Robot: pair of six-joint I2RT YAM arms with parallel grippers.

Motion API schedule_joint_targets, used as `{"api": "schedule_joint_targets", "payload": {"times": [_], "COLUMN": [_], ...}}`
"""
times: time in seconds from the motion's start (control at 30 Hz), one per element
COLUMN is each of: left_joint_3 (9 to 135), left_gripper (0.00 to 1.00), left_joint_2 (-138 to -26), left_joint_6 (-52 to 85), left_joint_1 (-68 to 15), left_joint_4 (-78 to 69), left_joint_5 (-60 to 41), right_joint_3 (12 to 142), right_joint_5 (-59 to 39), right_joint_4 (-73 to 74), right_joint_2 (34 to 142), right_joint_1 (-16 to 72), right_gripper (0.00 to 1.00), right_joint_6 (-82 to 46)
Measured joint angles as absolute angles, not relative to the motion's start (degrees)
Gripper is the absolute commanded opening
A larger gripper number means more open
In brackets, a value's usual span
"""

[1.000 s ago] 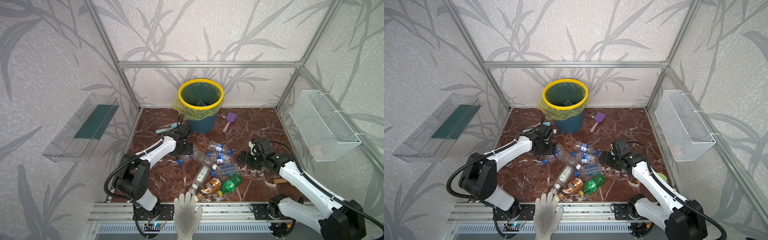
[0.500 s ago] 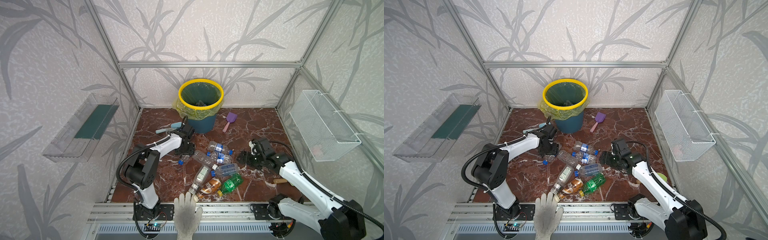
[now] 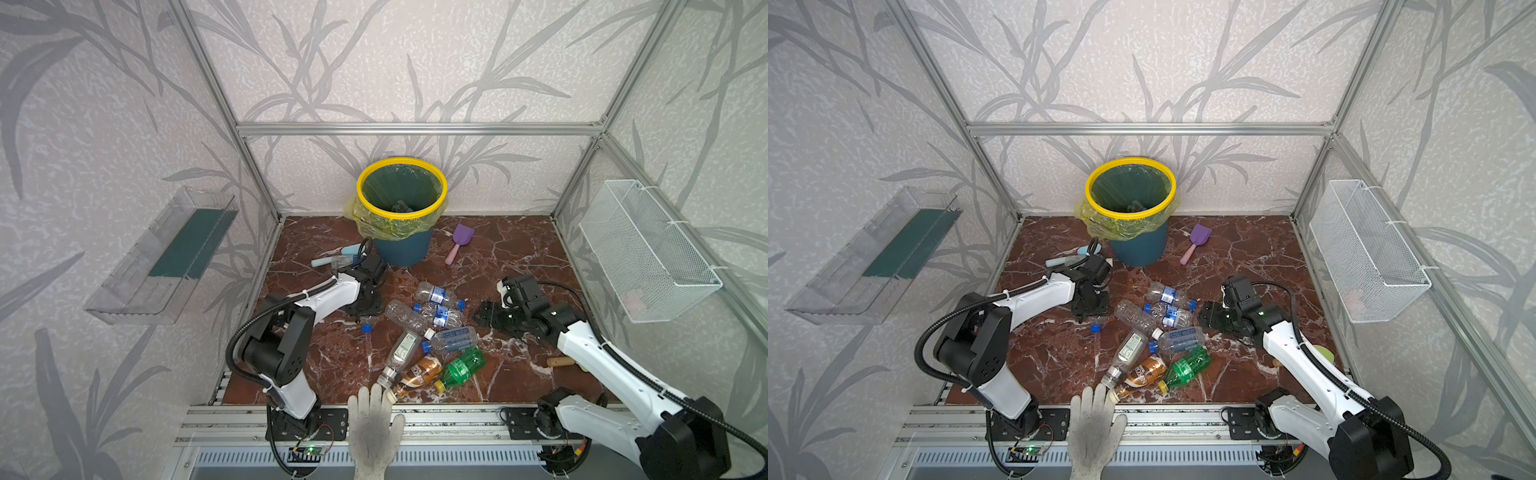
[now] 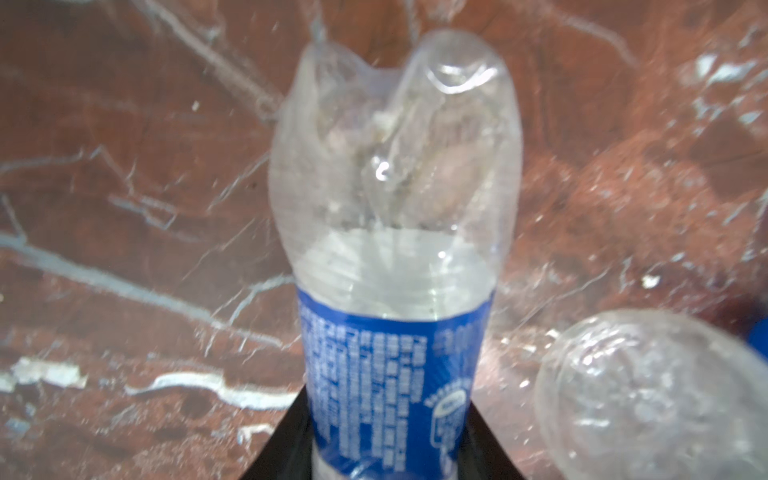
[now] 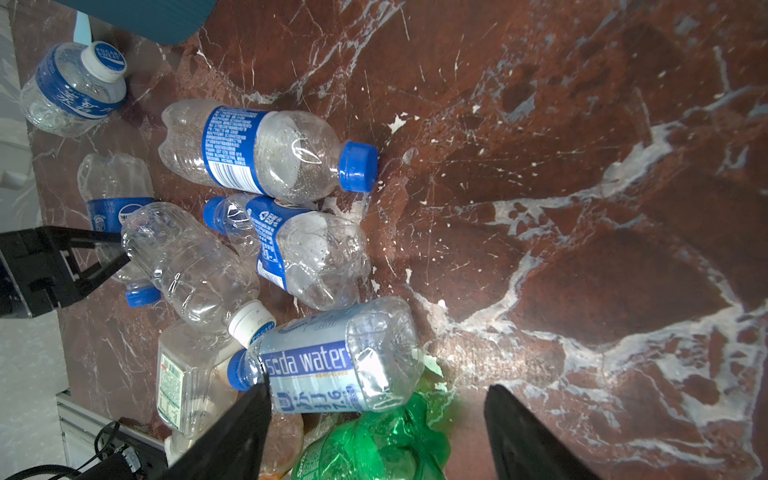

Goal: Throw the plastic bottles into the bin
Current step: 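Lift the blue-label bottle over the bin and open the left gripper, then return the left gripper over the bottle pile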

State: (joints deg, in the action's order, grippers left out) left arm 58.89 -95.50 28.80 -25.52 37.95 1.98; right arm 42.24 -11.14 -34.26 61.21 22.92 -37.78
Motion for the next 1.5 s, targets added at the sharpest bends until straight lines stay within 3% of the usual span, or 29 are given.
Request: {"api": "schedule_joint_targets", "payload": {"times": [0.47,0.83,0.93,1.03,1.1,1.17,1.33,1.4,1.5], "left_joint_3": [39.77,40.03,50.87,72.64,92.16,114.52,165.69,166.91,144.05], "left_gripper": [0.44,0.44,0.46,0.47,0.54,0.72,0.82,0.83,0.85], "left_joint_2": [-73.14,-60.51,-58.94,-62.94,-70.96,-82.54,-113.71,-116.33,-105.27], "left_joint_6": [40.49,43.35,41.17,37.17,34.2,31.83,31.46,31.4,30.79], "left_joint_1": [-26.04,-26.7,-26.74,-26.68,-26.55,-25.76,-21.47,-20.53,-21.3], "left_joint_4": [41.85,48.82,52.9,54.78,54.3,53.58,63.46,68.27,68.71], "left_joint_5": [-1.28,-2.68,-2.39,-1.85,-2.15,-3.16,-5.02,-4.29,-1.72], "right_joint_3": [42.24,42.24,42.24,42.26,42.28,42.37,42.76,42.76,42.76], "right_joint_5": [-12.14,-12.95,-12.95,-12.93,-12.93,-12.93,-12.62,-12.29,-11.99], "right_joint_4": [-33.23,-32.45,-32.47,-32.53,-32.58,-32.69,-33.87,-34.63,-35.35], "right_joint_2": [61.84,62.22,62.22,62.22,62.22,62.17,60.53,59.11,57.87], "right_joint_1": [22.92,22.92,22.92,22.92,22.92,22.92,22.92,22.92,22.92], "right_gripper": [0.8,0.79,0.79,0.79,0.79,0.79,0.81,0.82,0.82], "right_joint_6": [-37.95,-38.54,-38.57,-38.57,-38.54,-38.57,-38.79,-38.79,-38.74]}}
